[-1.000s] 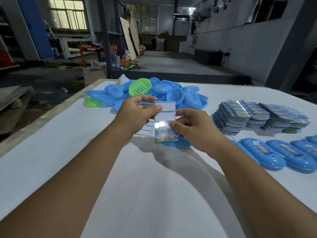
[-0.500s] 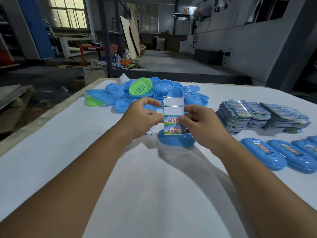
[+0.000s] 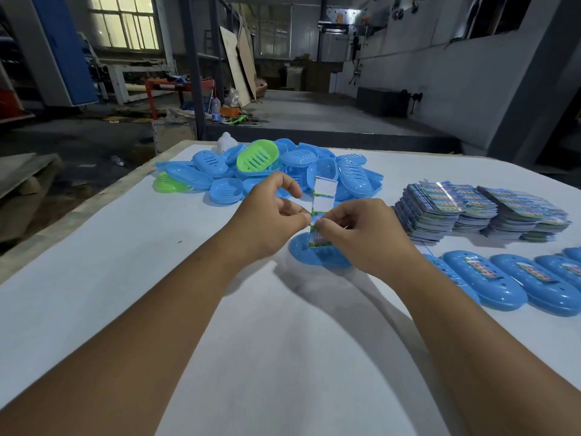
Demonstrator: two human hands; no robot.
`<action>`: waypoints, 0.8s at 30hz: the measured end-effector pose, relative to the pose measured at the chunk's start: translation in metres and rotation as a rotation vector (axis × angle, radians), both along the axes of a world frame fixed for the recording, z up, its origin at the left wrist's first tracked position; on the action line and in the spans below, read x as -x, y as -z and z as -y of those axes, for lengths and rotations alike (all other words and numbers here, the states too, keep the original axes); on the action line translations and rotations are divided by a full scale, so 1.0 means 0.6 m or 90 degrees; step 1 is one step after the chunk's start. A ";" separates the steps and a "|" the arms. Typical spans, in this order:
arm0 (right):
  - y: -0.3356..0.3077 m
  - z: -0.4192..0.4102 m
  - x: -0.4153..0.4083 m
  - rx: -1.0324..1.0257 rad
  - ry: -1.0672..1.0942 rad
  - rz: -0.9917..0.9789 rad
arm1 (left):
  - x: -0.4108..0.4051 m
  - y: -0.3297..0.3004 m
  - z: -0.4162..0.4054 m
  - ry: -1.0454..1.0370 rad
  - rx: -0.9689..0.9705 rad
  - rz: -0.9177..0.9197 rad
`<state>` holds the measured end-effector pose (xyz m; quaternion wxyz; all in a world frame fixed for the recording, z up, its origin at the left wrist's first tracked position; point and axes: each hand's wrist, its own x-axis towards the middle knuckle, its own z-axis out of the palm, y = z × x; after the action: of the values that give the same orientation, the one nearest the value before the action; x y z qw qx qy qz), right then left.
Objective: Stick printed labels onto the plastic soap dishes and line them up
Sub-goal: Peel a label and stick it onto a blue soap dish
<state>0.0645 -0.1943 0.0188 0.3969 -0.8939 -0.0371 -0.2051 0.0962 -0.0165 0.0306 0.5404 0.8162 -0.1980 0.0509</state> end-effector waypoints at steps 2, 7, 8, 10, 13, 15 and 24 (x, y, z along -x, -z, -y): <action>-0.001 -0.001 0.003 0.002 -0.007 0.000 | 0.002 0.002 0.003 0.002 -0.005 0.020; -0.005 -0.004 0.009 0.005 -0.012 -0.003 | 0.004 0.006 0.008 0.000 -0.019 0.050; -0.006 -0.005 0.009 0.008 -0.006 -0.004 | 0.004 0.006 0.009 0.002 -0.020 0.053; -0.007 -0.007 0.010 0.023 0.007 -0.010 | 0.005 0.007 0.012 0.006 -0.023 0.060; -0.008 -0.009 0.011 0.048 0.020 -0.012 | 0.005 0.008 0.015 -0.003 -0.038 0.078; -0.008 -0.009 0.010 0.056 0.026 -0.007 | 0.005 0.008 0.016 -0.010 -0.042 0.086; -0.008 0.006 0.000 0.048 0.081 -0.008 | -0.011 0.014 0.012 -0.077 -0.014 0.082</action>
<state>0.0647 -0.1979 0.0238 0.3497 -0.9099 0.0143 -0.2228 0.1030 -0.0238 0.0219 0.5134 0.8277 -0.1829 0.1334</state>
